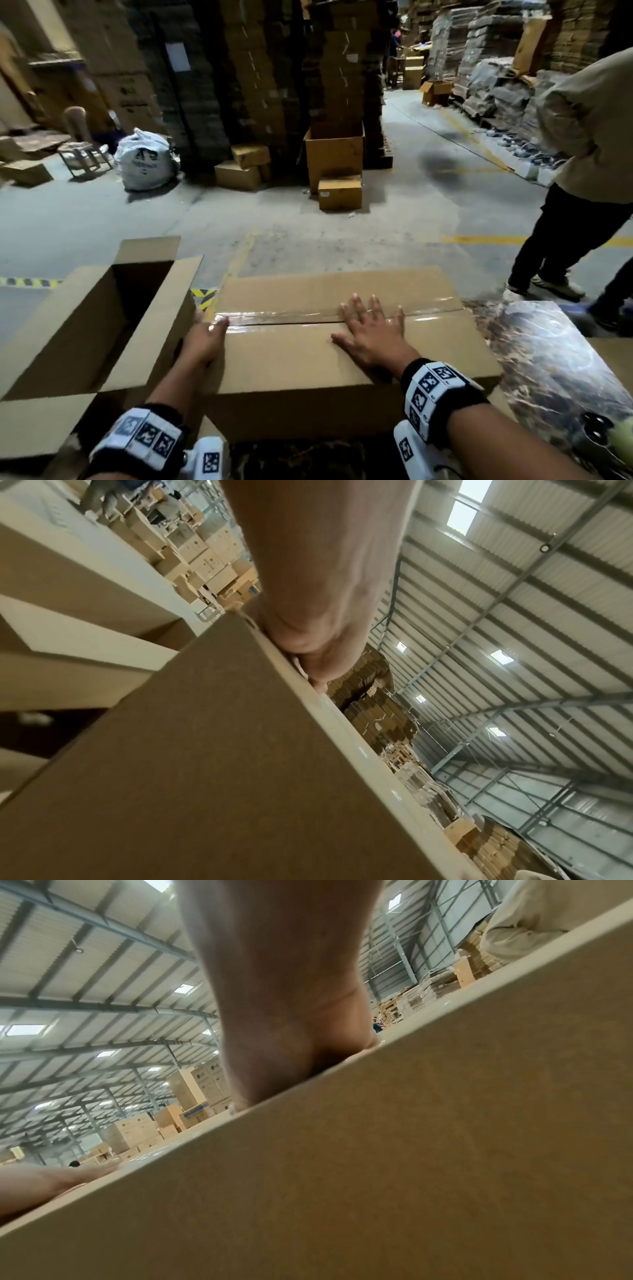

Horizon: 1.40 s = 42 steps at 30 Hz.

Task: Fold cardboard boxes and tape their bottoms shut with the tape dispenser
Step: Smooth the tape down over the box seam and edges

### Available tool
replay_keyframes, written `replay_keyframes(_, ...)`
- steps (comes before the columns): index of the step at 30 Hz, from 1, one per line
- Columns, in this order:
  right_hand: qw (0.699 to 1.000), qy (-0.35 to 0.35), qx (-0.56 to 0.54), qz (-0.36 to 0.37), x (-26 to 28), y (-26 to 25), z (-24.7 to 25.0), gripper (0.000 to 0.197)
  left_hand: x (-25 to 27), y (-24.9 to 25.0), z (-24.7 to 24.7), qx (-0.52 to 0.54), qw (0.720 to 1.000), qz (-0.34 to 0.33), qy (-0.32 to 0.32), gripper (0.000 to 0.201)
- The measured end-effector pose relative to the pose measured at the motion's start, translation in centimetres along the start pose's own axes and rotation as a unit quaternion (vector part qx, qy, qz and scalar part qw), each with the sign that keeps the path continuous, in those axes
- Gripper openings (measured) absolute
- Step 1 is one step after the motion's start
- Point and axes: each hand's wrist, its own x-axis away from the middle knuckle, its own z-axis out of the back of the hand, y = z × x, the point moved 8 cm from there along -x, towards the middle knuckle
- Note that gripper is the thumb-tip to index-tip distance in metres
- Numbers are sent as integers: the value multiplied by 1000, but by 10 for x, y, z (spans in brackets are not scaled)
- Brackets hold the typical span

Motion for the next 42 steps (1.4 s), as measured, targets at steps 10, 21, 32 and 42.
replay_keyframes(10, 997, 31, -50, -50, -12, -43, 5, 85, 29, 0, -7, 190, 974, 117, -50, 35)
replay_keyframes(21, 1000, 10, 4, 29, -24, -51, 1, 75, 73, -6, 3, 268, 955, 124, -22, 35)
replay_keyframes(32, 999, 31, -4, 25, -36, 4, 37, 54, 86, 17, -64, 373, 917, 138, -2, 33)
replay_keyframes(42, 990, 82, -63, -101, 17, 51, 9, 77, 159, 32, -202, 378, 904, 145, -139, 35)
